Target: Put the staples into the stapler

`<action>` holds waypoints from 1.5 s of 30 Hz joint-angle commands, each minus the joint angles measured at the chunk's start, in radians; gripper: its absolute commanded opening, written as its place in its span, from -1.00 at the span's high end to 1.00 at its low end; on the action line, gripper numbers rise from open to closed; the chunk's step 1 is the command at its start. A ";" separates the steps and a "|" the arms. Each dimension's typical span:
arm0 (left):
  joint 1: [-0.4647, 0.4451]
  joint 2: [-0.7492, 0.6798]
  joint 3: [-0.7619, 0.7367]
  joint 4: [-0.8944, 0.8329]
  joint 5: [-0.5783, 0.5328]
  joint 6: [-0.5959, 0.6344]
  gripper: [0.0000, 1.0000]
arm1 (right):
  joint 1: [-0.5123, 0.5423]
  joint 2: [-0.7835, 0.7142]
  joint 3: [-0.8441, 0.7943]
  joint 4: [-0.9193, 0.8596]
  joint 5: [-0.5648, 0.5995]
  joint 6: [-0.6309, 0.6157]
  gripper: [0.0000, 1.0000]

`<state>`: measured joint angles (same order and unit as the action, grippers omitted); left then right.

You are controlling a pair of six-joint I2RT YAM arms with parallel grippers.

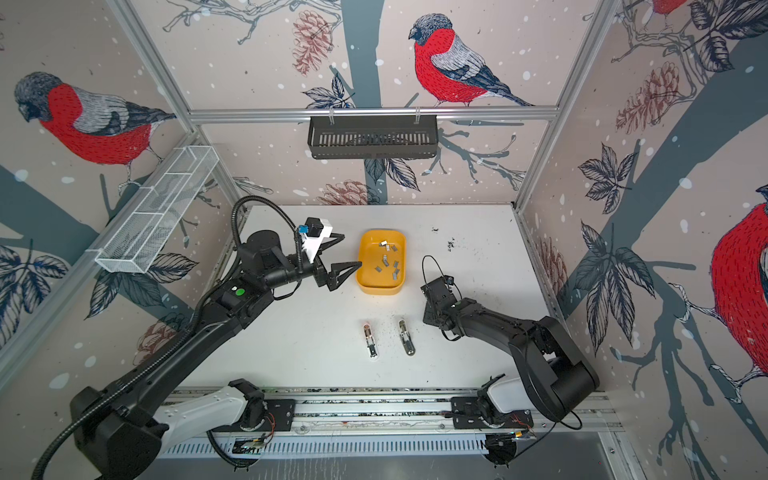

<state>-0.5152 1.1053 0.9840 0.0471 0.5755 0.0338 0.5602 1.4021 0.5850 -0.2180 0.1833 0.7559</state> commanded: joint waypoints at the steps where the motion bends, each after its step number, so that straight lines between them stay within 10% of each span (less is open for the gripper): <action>1: -0.003 -0.002 0.008 0.023 0.005 0.014 -0.98 | 0.000 0.001 -0.001 0.017 -0.005 -0.004 0.73; 19: -0.137 0.137 0.056 -0.048 -0.118 0.028 -0.94 | 0.000 -0.324 0.008 -0.126 0.016 -0.137 0.57; 36: -0.369 0.625 0.397 -0.279 -0.325 -0.240 -0.50 | 0.020 -0.808 0.253 -0.588 -0.165 -0.300 -0.85; 45: -0.452 0.909 0.635 -0.435 -0.367 -0.275 -0.10 | 0.021 -0.888 0.260 -0.682 -0.161 -0.345 -1.00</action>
<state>-0.9543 1.9675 1.5703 -0.3058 0.2405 -0.2188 0.5797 0.5198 0.8371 -0.8619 0.0303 0.4408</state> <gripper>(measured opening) 0.563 0.997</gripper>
